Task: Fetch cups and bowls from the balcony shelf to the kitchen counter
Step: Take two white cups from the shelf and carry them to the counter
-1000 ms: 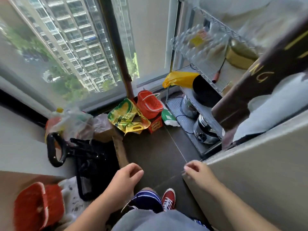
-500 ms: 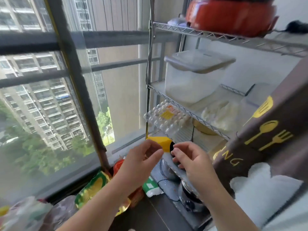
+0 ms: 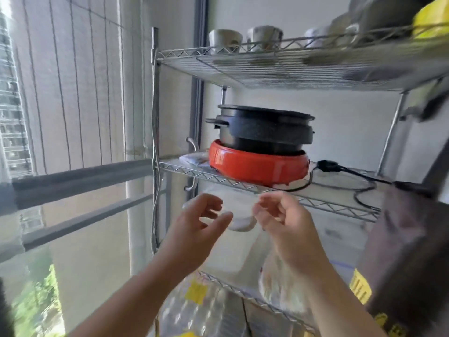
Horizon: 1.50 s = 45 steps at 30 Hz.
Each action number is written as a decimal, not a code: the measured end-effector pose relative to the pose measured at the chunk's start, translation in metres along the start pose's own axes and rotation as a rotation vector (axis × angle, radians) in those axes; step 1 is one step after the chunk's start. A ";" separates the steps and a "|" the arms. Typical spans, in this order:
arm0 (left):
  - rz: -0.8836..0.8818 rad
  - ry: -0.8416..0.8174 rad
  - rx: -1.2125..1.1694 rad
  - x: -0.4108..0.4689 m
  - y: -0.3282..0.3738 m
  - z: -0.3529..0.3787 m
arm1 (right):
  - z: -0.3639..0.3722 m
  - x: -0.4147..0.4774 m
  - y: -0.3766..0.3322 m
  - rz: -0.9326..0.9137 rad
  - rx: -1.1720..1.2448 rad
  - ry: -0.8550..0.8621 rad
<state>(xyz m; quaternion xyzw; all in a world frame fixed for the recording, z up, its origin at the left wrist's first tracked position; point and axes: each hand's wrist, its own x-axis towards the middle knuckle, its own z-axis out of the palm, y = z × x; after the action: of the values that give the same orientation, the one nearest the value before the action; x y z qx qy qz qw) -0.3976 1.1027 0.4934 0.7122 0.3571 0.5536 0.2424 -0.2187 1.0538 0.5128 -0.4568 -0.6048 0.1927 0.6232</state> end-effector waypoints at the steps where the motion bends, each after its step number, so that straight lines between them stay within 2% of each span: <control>1: 0.017 0.006 -0.003 0.015 0.003 0.000 | -0.001 0.012 -0.007 -0.033 -0.032 0.013; 8: 0.200 0.092 0.064 0.109 0.036 -0.012 | -0.005 0.091 -0.053 -0.218 -0.188 0.070; 15: 0.303 0.201 0.212 0.212 0.085 -0.046 | -0.001 0.177 -0.133 -0.428 -0.341 0.132; 21: 0.468 0.271 0.464 0.300 0.130 -0.069 | -0.004 0.258 -0.193 -0.490 -0.526 0.185; 24: 0.446 0.320 0.571 0.340 0.143 -0.068 | -0.005 0.296 -0.206 -0.380 -0.600 0.200; 29: 0.208 0.256 0.670 0.383 0.149 -0.060 | 0.002 0.334 -0.207 -0.116 -0.798 0.200; 31: 0.145 0.216 0.714 0.392 0.147 -0.056 | 0.004 0.338 -0.210 -0.019 -0.832 0.127; 35: 0.041 0.152 0.675 0.400 0.146 -0.050 | 0.009 0.336 -0.217 0.173 -0.944 -0.149; 38: 0.001 0.127 0.613 0.404 0.144 -0.050 | 0.006 0.343 -0.211 0.176 -1.043 -0.201; 41: -0.042 0.067 0.519 0.407 0.142 -0.048 | 0.006 0.345 -0.204 0.158 -0.868 -0.192; 45: -0.049 0.082 0.393 0.405 0.144 -0.046 | 0.011 0.339 -0.204 0.186 -0.861 -0.198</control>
<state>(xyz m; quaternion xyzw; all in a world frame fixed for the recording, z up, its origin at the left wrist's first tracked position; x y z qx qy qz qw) -0.3534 1.3248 0.8618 0.7137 0.4854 0.4955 0.0974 -0.2273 1.2224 0.8707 -0.7062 -0.6430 0.0212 0.2957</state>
